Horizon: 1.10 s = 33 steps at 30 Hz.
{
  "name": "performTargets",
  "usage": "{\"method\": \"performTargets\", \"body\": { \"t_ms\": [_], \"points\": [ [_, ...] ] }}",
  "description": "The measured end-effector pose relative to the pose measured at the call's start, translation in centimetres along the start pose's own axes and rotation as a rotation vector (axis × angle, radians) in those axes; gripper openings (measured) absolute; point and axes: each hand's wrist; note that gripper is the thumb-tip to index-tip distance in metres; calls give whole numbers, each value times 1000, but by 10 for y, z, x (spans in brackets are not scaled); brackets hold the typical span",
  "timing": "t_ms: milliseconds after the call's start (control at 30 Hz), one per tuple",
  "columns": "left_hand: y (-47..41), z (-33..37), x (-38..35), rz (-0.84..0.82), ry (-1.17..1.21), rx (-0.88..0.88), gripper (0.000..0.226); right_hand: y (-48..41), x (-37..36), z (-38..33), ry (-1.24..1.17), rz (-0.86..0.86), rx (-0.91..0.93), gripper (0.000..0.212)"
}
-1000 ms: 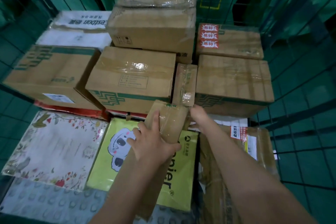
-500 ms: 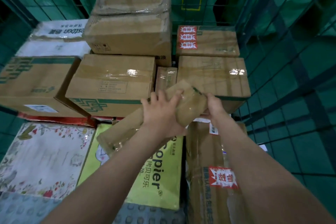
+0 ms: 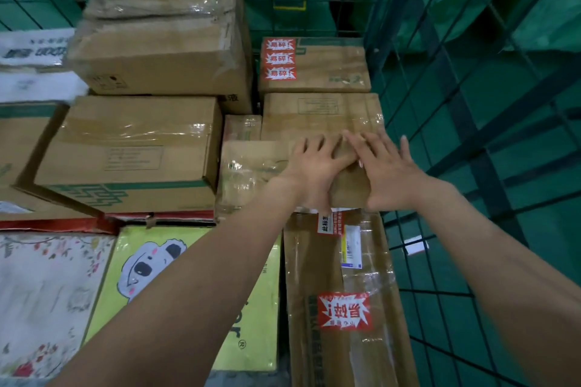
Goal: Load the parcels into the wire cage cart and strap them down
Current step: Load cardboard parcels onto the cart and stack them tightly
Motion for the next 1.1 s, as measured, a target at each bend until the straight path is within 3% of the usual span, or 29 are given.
{"method": "performTargets", "body": {
  "t_ms": [133,333,500,767,1100],
  "points": [
    [-21,8,-1,25,-82,-112,115,-1,-5,13,-10,16,-21,143],
    [-23,12,-18,-18,91,-12,121,-13,-7,36,126,54,26,135],
    [-4,-14,-32,-134,87,200,130,-19,-3,56,15,-31,-10,129],
    [-10,-21,-38,-129,128,131,120,-30,7,66,65,-169,-59,132],
    [-15,-34,-86,-297,109,175,124,-68,-47,55,66,-220,-78,134]
  ]
}}
Point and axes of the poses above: each hand's wrist, its own y-axis away from the middle knuckle, its own x-axis out of the back of the hand, z = x × y, and after that the axes turned 13 degrees about -y, right-handed
